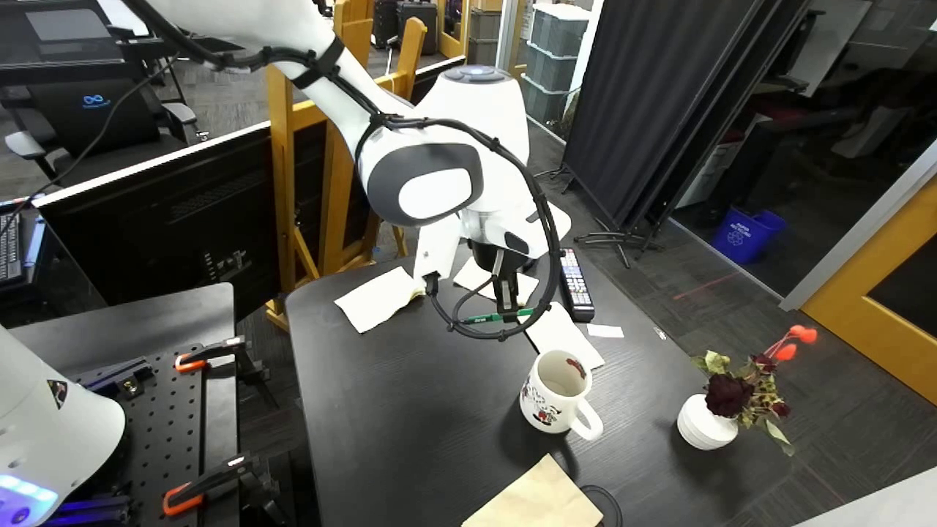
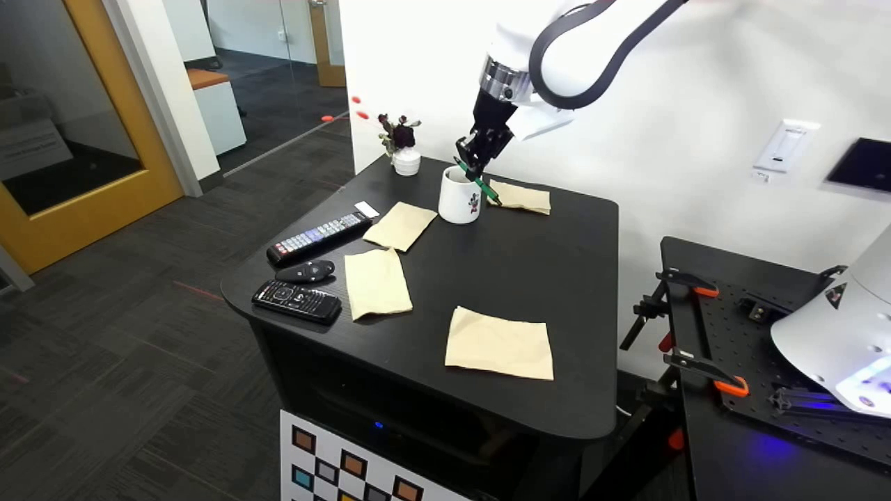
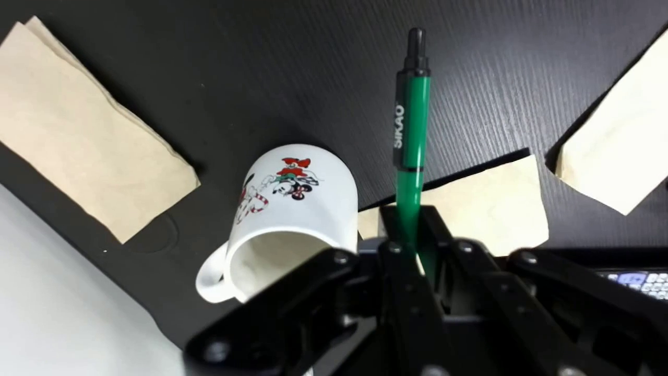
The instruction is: Put the pen in the mug
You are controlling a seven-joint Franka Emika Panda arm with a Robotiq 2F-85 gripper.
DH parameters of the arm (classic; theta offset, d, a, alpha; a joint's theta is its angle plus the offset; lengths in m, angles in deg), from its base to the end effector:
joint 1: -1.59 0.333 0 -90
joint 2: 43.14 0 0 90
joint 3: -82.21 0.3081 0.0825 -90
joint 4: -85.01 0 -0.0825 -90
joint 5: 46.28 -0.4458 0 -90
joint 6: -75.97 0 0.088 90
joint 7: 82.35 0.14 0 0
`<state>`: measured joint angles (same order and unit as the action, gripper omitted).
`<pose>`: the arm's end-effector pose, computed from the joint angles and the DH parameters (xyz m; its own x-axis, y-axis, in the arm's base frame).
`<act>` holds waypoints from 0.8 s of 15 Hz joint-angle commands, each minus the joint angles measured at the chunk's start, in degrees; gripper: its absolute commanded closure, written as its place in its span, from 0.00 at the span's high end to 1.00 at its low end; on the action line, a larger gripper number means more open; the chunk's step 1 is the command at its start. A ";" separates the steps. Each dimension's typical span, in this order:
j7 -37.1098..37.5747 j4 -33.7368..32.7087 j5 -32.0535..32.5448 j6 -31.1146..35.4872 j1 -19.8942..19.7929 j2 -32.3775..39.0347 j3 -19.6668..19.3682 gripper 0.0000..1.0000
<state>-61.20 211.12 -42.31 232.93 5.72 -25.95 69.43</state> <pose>0.6147 -0.0955 0.1841 0.8738 -0.4113 0.2596 -0.4293 -0.9030 0.0142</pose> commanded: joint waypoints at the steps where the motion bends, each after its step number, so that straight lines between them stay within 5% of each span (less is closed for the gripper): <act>1: 14.84 -1.55 8.08 3.86 7.27 2.74 -8.08 0.03; 8: 45.97 -5.59 18.86 4.22 30.14 10.90 -31.93 0.03; 12: 62.73 -7.05 24.81 1.76 39.64 16.03 -41.17 0.03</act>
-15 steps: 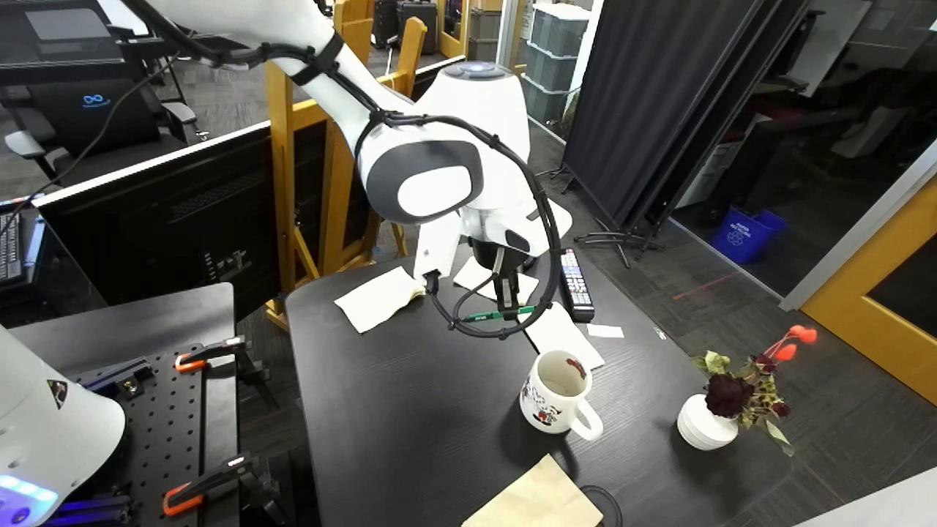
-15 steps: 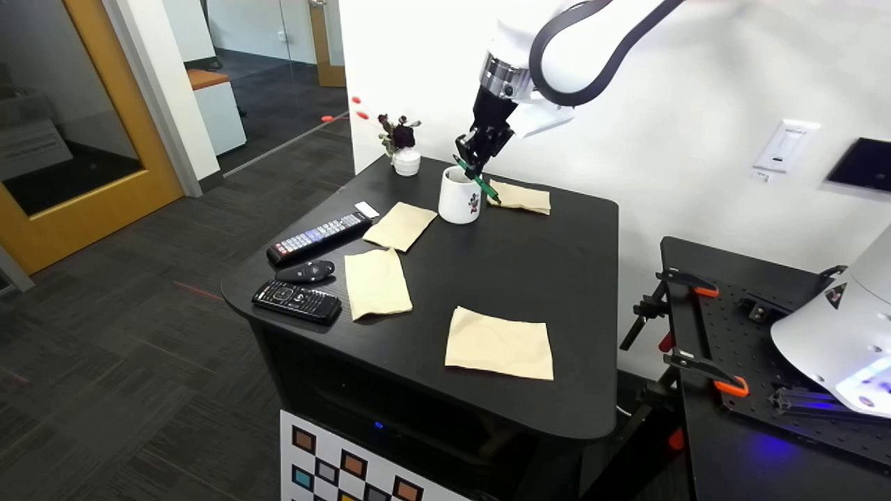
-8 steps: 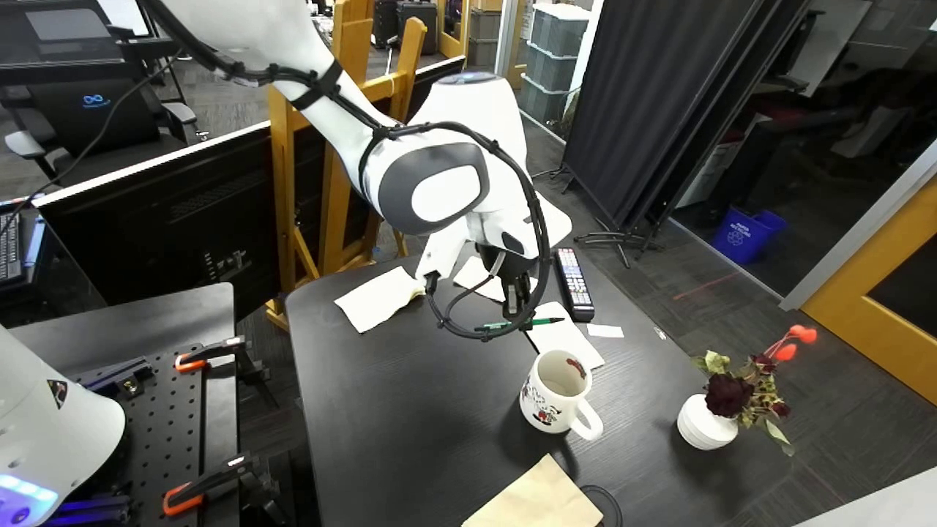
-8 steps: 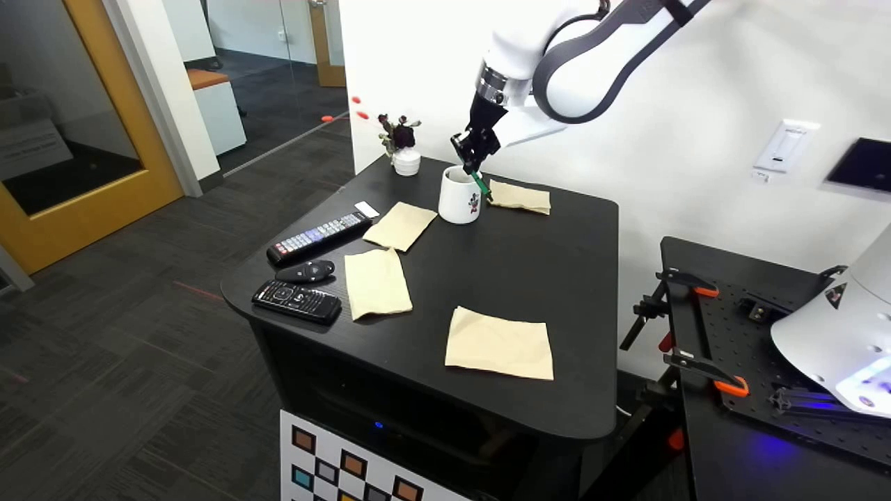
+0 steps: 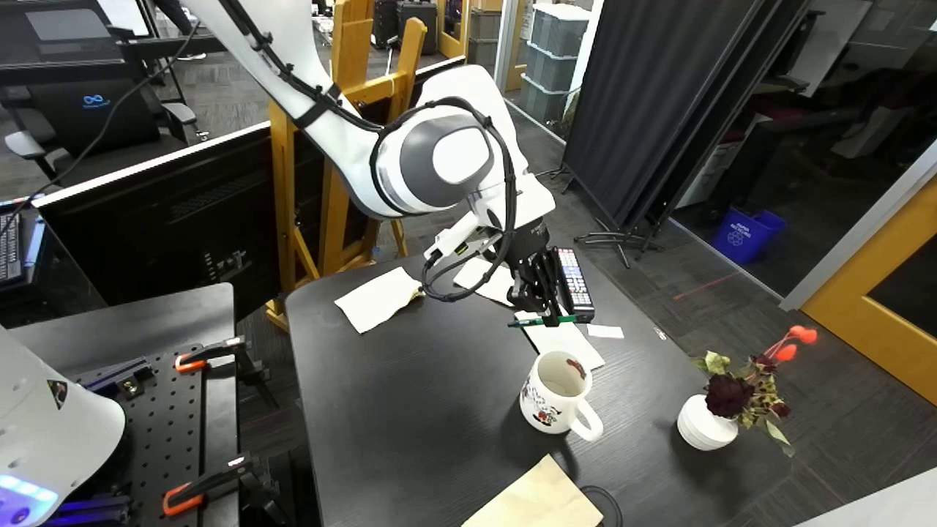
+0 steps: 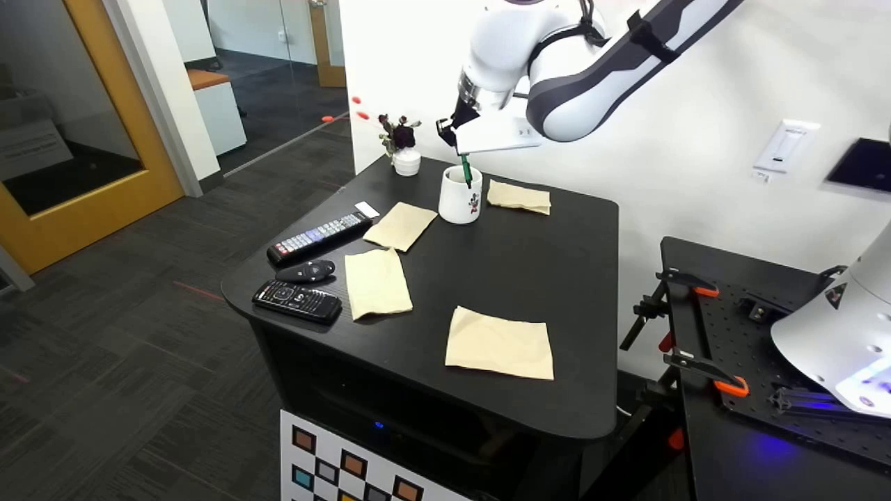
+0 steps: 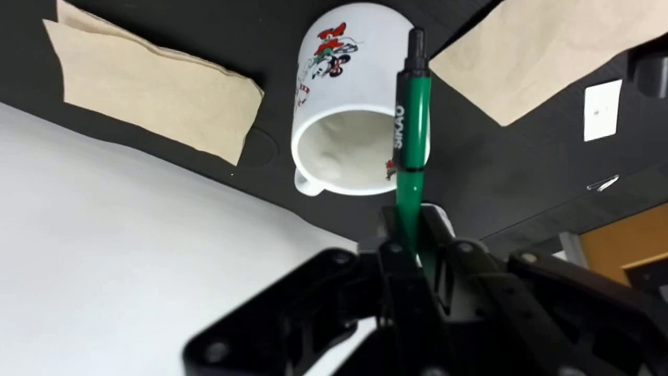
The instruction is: Put the pen in the mug
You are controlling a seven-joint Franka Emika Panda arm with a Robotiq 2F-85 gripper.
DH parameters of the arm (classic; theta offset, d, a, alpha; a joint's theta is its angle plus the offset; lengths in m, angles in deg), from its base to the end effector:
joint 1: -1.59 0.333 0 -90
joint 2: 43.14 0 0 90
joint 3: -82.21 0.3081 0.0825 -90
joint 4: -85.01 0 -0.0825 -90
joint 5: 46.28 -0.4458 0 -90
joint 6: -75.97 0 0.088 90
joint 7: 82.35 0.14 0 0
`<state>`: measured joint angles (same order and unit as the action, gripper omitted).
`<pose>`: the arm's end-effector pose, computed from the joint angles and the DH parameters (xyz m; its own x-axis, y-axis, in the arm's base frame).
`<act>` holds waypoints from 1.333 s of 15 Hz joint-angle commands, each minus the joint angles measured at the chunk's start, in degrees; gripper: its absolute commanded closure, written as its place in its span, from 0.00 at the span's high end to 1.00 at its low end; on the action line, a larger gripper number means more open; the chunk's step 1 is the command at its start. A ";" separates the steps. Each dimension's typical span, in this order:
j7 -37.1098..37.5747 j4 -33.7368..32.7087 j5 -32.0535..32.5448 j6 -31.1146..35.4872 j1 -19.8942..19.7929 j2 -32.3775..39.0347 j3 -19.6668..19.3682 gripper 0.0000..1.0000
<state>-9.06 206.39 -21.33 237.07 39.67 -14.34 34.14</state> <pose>0.6448 -0.1063 0.1949 0.5009 -0.6427 0.5797 -0.8094 -0.5850 0.0507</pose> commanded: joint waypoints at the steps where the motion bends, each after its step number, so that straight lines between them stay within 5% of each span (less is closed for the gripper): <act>1: 14.19 -2.63 4.74 -3.58 7.52 5.68 -7.62 0.03; 7: 26.49 -4.26 5.57 -11.54 12.07 12.25 -12.56 0.03; 20: 35.40 -12.57 7.43 -15.85 8.90 24.07 -14.35 0.03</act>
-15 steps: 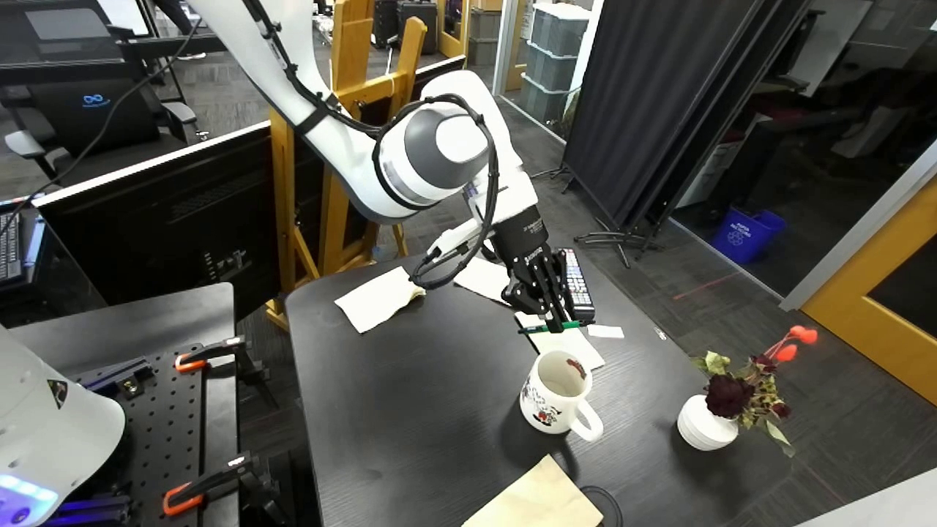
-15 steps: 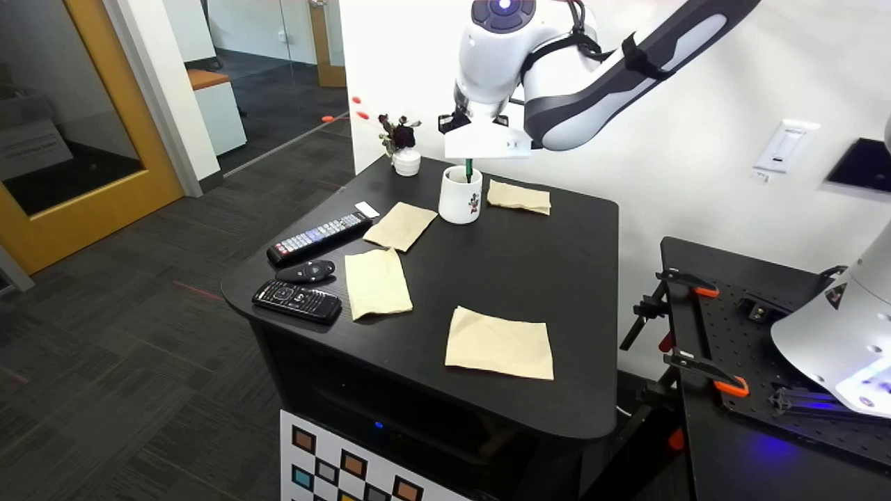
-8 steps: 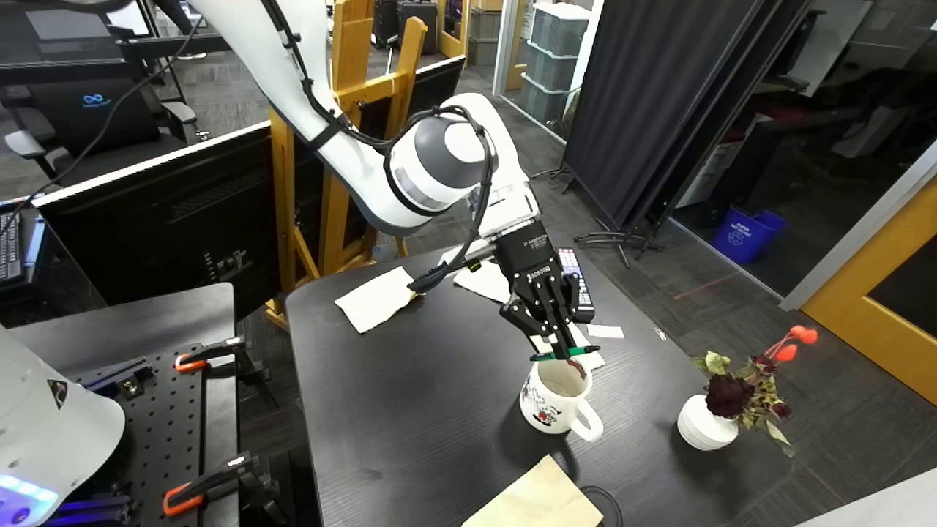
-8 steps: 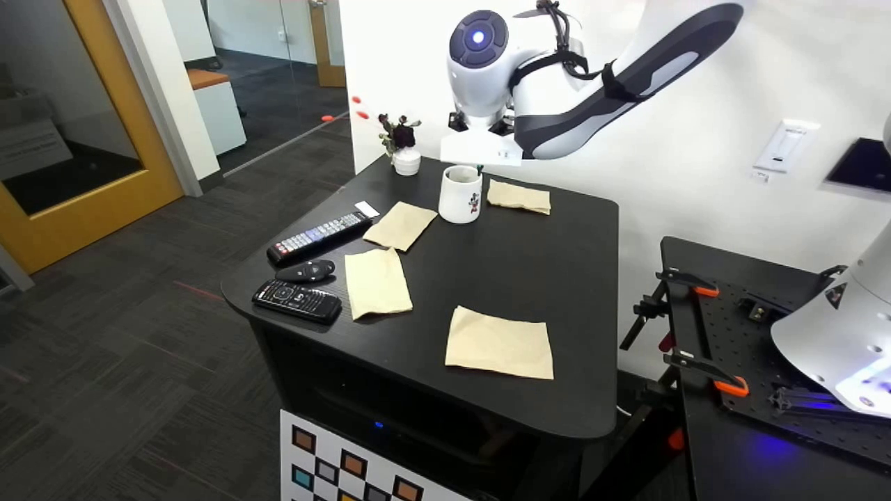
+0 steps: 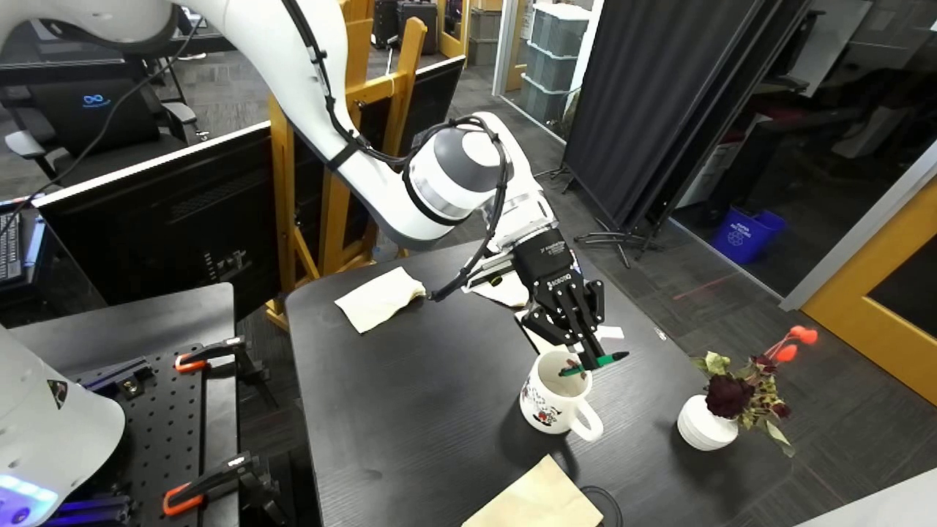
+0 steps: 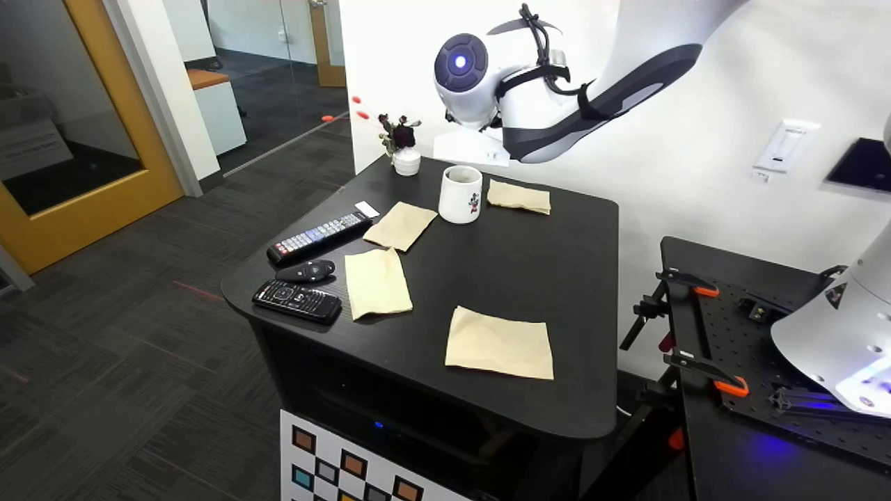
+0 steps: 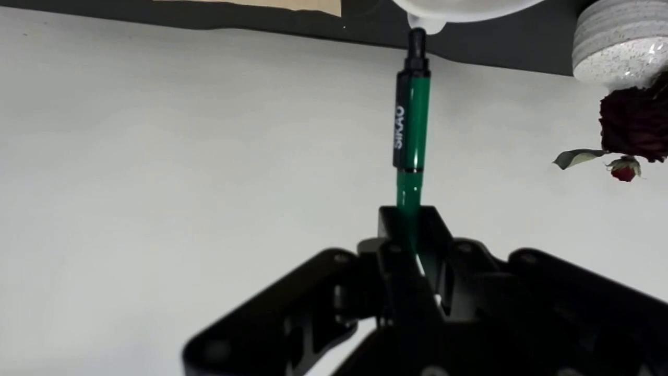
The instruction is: Put the pen in the mug
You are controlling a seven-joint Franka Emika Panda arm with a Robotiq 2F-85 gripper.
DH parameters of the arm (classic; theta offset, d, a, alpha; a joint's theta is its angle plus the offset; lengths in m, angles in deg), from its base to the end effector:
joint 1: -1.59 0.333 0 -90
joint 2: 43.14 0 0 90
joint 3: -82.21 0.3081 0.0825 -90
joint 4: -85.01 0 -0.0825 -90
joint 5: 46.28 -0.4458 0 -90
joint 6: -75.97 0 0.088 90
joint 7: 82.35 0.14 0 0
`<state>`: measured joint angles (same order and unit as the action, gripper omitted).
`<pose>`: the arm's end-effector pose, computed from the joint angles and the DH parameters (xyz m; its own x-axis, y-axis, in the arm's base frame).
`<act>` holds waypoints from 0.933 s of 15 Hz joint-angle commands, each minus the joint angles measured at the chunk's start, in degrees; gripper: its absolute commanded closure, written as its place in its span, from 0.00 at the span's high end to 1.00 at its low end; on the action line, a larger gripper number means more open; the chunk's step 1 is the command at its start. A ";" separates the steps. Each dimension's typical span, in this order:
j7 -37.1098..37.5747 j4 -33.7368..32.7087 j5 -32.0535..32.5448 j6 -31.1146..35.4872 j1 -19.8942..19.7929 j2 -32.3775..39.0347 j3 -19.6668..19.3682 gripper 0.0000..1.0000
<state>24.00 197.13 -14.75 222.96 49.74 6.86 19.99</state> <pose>0.6610 -0.1632 0.1895 0.1167 -0.4890 0.8644 -0.9851 -0.1680 0.0379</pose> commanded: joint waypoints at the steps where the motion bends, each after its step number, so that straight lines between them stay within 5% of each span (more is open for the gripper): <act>1: 2.34 -3.98 0.75 -1.71 -1.52 3.55 -0.15 0.03; 14: -1.06 -7.97 0.24 -1.10 -5.00 4.93 3.74 0.03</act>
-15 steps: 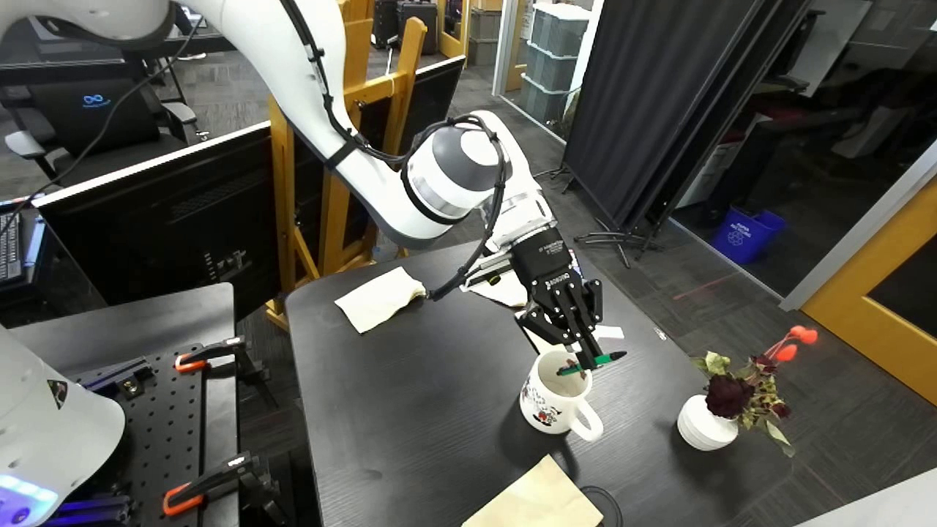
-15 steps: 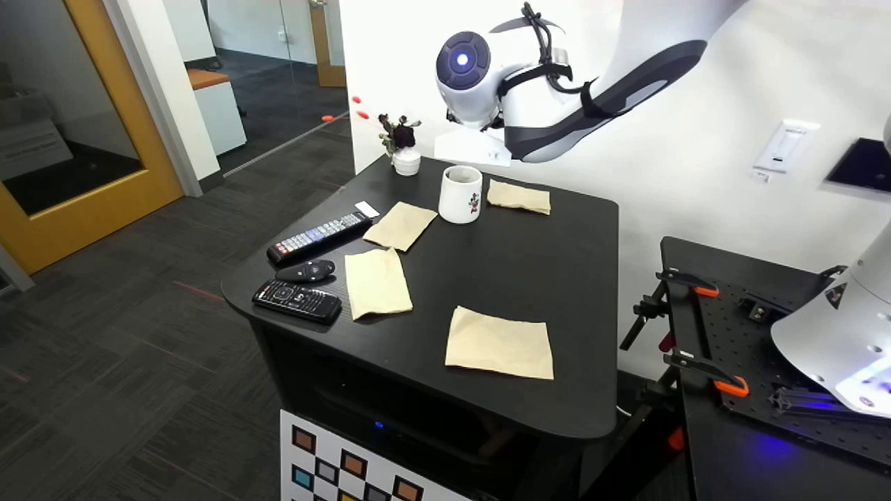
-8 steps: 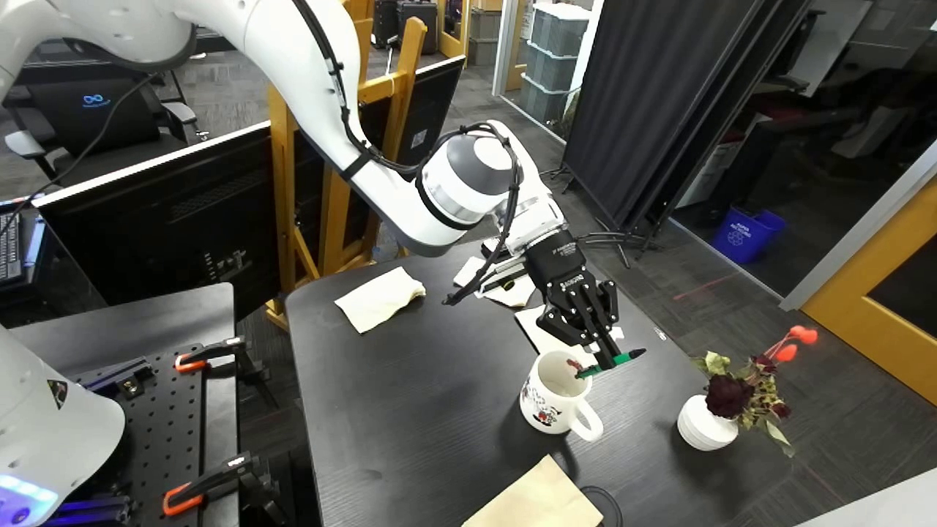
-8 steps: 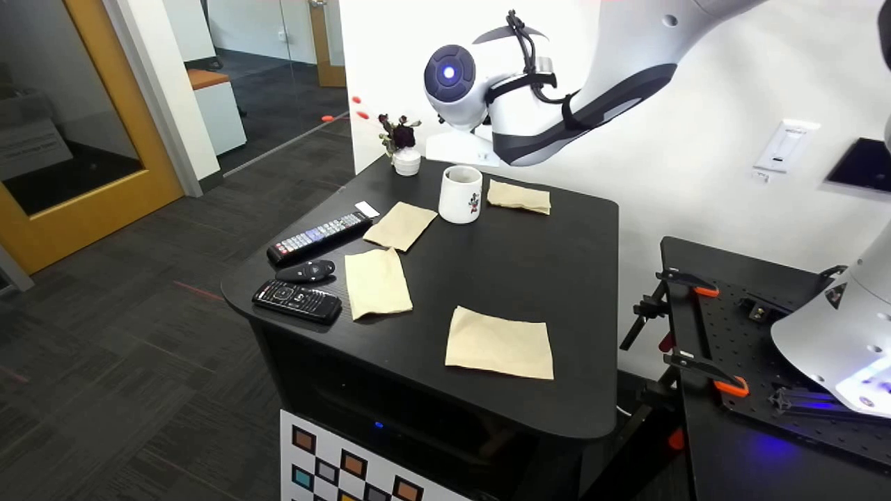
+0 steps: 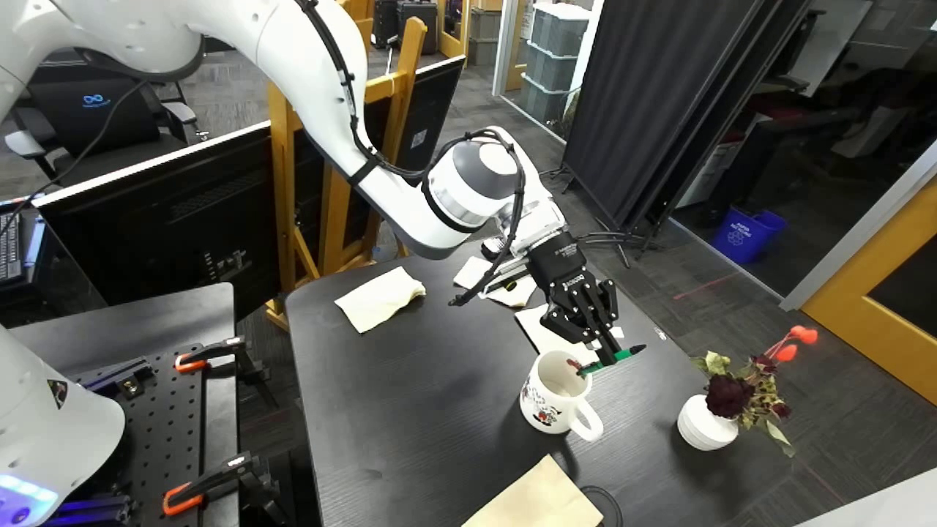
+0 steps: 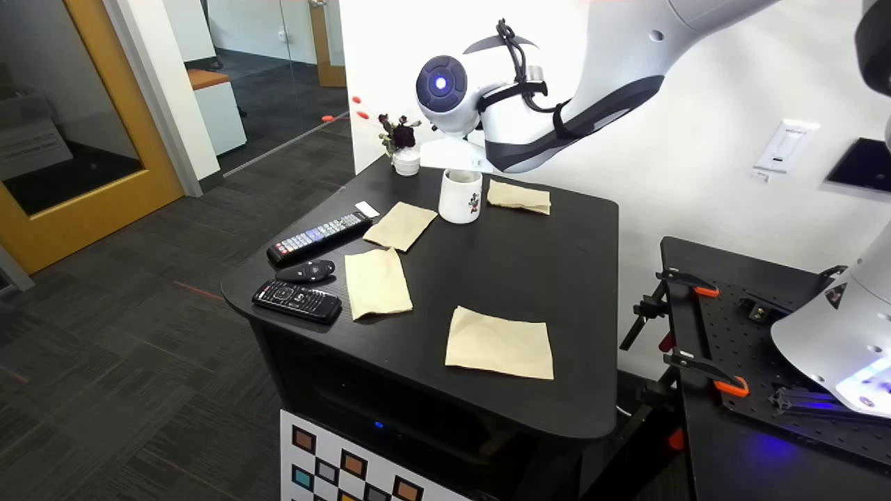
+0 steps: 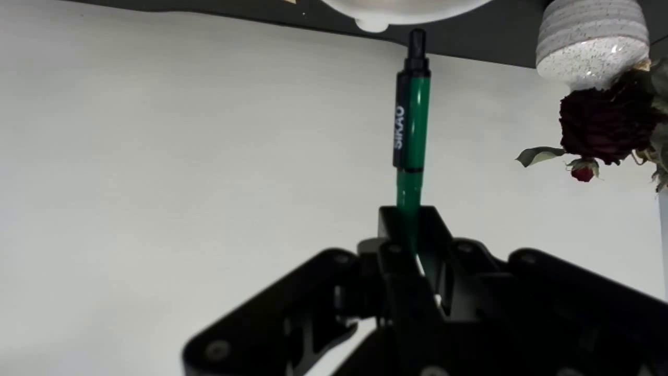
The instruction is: Put the pen in the mug
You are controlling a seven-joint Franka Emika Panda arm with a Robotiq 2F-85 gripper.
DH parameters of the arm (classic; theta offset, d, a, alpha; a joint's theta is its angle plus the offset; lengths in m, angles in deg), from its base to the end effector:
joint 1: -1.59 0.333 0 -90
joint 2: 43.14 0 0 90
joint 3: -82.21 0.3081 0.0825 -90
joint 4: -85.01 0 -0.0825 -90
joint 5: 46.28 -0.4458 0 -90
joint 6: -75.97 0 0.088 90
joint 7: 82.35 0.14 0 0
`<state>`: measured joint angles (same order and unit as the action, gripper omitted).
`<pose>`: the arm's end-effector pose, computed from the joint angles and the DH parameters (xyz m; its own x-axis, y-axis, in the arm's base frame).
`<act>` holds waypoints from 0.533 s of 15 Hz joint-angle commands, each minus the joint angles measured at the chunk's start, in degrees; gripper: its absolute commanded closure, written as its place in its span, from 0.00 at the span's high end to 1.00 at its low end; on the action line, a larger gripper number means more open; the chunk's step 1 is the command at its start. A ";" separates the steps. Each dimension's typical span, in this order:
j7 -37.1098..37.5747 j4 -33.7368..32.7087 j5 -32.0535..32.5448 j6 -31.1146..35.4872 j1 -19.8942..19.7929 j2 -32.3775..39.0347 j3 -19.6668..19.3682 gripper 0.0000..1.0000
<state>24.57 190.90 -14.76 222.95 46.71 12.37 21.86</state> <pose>0.6900 -0.1607 0.1751 0.1328 -0.4386 0.8888 -0.9781 -0.2029 0.0460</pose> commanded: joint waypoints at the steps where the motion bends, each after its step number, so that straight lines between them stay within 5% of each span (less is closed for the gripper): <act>1: -1.64 -1.88 0.32 -0.91 -2.35 -0.60 2.35 0.03; 8: -3.44 -2.08 0.91 -0.29 -3.98 -1.77 5.03 0.03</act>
<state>23.37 189.70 -14.76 222.95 44.43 12.37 25.20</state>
